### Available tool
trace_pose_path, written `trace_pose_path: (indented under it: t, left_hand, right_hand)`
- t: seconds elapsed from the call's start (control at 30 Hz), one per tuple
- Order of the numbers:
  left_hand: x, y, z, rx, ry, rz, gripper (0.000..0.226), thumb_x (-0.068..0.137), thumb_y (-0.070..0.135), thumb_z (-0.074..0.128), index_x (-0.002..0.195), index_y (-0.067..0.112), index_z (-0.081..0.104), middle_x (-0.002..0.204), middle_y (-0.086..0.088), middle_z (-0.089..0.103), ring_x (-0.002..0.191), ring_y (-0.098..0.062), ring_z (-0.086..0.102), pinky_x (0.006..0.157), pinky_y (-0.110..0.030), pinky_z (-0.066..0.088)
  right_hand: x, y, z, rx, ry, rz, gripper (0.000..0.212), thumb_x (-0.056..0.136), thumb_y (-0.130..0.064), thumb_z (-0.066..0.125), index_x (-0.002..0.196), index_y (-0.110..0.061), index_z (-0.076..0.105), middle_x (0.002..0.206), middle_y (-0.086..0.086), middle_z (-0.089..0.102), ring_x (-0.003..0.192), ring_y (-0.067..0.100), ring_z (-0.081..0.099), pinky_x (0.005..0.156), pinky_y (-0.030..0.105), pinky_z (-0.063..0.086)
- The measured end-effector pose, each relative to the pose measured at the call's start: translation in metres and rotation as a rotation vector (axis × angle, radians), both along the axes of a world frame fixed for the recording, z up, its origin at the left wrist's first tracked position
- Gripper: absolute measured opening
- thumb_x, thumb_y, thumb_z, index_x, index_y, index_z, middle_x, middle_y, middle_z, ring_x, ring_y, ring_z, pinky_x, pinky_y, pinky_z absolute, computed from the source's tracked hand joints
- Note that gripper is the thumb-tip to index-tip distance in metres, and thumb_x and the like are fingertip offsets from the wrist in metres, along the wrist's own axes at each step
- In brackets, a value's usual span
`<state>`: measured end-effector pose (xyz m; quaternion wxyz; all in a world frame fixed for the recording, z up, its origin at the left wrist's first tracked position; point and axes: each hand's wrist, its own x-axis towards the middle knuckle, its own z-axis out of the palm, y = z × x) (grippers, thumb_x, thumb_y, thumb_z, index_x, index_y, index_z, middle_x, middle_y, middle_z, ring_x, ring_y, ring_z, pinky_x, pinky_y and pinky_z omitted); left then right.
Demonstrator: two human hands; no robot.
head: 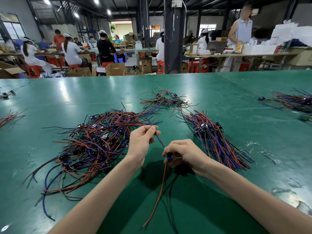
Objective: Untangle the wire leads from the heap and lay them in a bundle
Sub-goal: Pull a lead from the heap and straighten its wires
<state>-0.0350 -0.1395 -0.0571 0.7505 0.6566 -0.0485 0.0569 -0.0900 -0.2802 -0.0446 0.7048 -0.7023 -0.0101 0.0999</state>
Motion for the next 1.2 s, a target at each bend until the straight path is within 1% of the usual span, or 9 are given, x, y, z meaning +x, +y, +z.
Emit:
trace_pose_path:
  t: [0.13,0.27,0.43,0.53,0.63,0.8,0.93,1.1,1.2]
  left_hand:
    - [0.011,0.013,0.001,0.049,-0.026,0.098,0.017,0.094,0.011,0.056,0.082,0.015,0.067,0.070,0.004,0.069,0.055,0.001,0.051,0.057,-0.012,0.044]
    - [0.013,0.020,-0.001,0.349,-0.223,0.136,0.014,0.093,0.015,0.059,0.081,0.014,0.065,0.072,0.004,0.069,0.063,0.003,0.057,0.067,-0.013,0.045]
    - [0.011,0.021,0.000,0.577,-0.450,0.213,0.009,0.090,0.013,0.063,0.082,0.011,0.063,0.070,0.009,0.065,0.062,0.006,0.056,0.065,-0.006,0.040]
    - [0.010,0.020,0.002,0.504,-0.393,0.184,0.011,0.090,0.014,0.064,0.081,0.007,0.065,0.068,0.009,0.065,0.059,0.008,0.056,0.064,-0.007,0.040]
    - [0.006,0.013,0.005,0.334,-0.272,0.097,0.013,0.090,0.013,0.063,0.080,0.007,0.068,0.064,0.008,0.066,0.056,0.006,0.054,0.061,-0.008,0.041]
    - [-0.004,-0.002,0.009,0.095,-0.128,-0.025,0.011,0.089,0.010,0.063,0.080,0.013,0.068,0.061,0.008,0.069,0.062,0.003,0.061,0.058,-0.009,0.044]
    - [-0.013,-0.009,0.007,0.094,-0.115,-0.086,0.015,0.089,0.009,0.062,0.077,0.015,0.068,0.060,0.008,0.068,0.062,0.002,0.063,0.059,-0.009,0.045]
    - [-0.015,-0.010,0.006,0.128,-0.114,-0.103,0.016,0.088,0.007,0.063,0.074,0.015,0.068,0.060,0.008,0.068,0.063,0.000,0.064,0.060,-0.010,0.046]
    - [-0.017,-0.009,0.005,0.175,-0.109,-0.119,0.015,0.088,0.008,0.064,0.076,0.015,0.069,0.060,0.007,0.069,0.062,0.001,0.064,0.061,-0.011,0.046]
  right_hand:
    - [-0.001,0.001,-0.002,-0.043,0.002,0.025,0.024,0.087,-0.003,0.057,0.064,-0.004,0.066,0.055,0.005,0.061,0.052,0.020,0.057,0.049,0.021,0.046]
    - [-0.003,0.002,-0.002,-0.078,-0.002,0.035,0.024,0.085,-0.003,0.057,0.063,-0.006,0.067,0.054,0.007,0.058,0.047,0.018,0.053,0.047,0.021,0.041]
    - [-0.006,0.002,-0.001,-0.143,-0.032,0.058,0.025,0.083,0.000,0.057,0.060,-0.007,0.066,0.053,0.008,0.058,0.038,0.013,0.052,0.039,0.016,0.038]
    - [-0.005,0.002,-0.001,-0.203,-0.056,0.096,0.024,0.082,-0.003,0.059,0.060,-0.009,0.066,0.060,0.010,0.060,0.041,0.012,0.051,0.041,0.017,0.038]
    - [-0.006,0.002,0.000,-0.235,-0.066,0.166,0.020,0.076,-0.012,0.062,0.057,-0.013,0.066,0.065,0.011,0.061,0.050,0.016,0.050,0.049,0.023,0.037]
    - [-0.007,0.000,0.000,-0.265,-0.076,0.281,0.040,0.084,-0.001,0.057,0.049,-0.020,0.060,0.056,0.002,0.053,0.045,0.008,0.044,0.046,0.018,0.032]
    - [-0.011,0.001,0.002,-0.275,-0.083,0.351,0.038,0.085,0.000,0.057,0.053,-0.021,0.063,0.056,-0.004,0.060,0.045,0.003,0.046,0.044,0.014,0.032]
    - [-0.013,0.003,0.001,-0.264,-0.101,0.364,0.035,0.085,-0.001,0.057,0.056,-0.019,0.063,0.059,-0.004,0.063,0.049,0.004,0.050,0.050,0.021,0.035]
    - [-0.015,0.005,0.002,-0.243,-0.101,0.400,0.032,0.087,0.001,0.056,0.059,-0.014,0.061,0.057,-0.006,0.062,0.046,0.001,0.049,0.046,0.013,0.035]
